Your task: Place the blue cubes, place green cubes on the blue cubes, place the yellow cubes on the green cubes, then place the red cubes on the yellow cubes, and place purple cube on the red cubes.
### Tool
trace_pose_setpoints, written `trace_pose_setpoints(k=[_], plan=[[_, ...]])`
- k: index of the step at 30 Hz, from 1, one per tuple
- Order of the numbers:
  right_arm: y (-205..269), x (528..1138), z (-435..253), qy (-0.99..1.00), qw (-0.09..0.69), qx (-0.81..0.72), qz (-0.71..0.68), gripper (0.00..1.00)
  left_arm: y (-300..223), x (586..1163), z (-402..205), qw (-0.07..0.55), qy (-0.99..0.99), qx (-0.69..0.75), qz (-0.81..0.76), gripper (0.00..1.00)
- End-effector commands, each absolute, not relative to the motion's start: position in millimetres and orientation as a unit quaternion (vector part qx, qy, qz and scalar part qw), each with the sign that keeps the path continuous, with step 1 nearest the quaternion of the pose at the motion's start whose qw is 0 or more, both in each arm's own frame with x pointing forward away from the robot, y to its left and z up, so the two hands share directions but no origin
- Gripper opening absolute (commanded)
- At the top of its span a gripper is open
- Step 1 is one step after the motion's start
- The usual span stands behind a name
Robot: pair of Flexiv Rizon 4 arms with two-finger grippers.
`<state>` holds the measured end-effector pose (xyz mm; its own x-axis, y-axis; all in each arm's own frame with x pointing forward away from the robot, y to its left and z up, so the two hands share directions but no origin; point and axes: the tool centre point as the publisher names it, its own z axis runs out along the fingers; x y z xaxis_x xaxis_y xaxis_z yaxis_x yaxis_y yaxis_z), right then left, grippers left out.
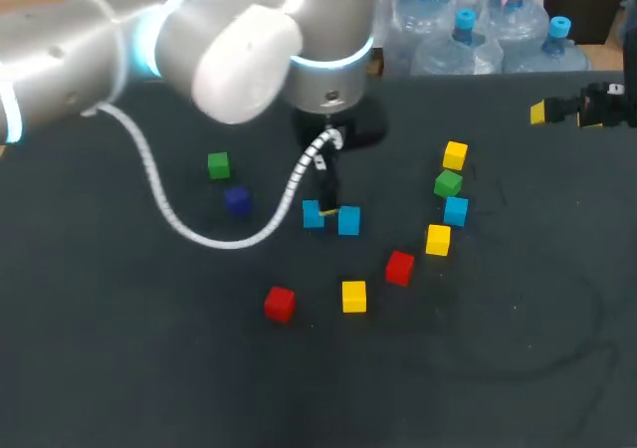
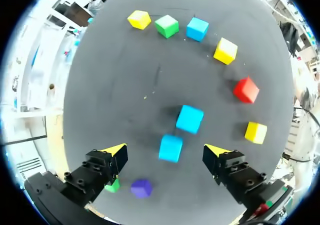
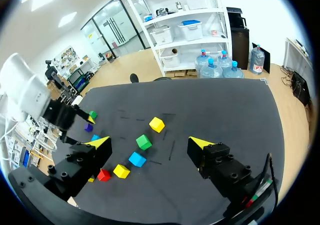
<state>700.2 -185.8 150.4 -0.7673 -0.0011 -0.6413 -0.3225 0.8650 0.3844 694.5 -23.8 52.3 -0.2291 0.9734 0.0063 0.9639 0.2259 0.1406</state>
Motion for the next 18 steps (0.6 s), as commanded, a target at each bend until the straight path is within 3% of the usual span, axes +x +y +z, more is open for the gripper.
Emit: trace_pose_setpoints(k=[1, 8, 18], plan=[[-185, 700, 150, 0.908, 0.330, -0.088, 0.243, 1.00, 25, 670, 69, 0.119, 0.778, 0.614, 0.054, 1.00], [-185, 700, 150, 0.908, 0.330, -0.088, 0.243, 1.00, 47, 673, 58, 0.092, 0.776, 0.622, 0.058, 1.00], [-185, 700, 150, 0.908, 0.330, -0.088, 0.243, 1.00, 18, 693, 45, 0.065, 0.732, 0.674, 0.068, 1.00]])
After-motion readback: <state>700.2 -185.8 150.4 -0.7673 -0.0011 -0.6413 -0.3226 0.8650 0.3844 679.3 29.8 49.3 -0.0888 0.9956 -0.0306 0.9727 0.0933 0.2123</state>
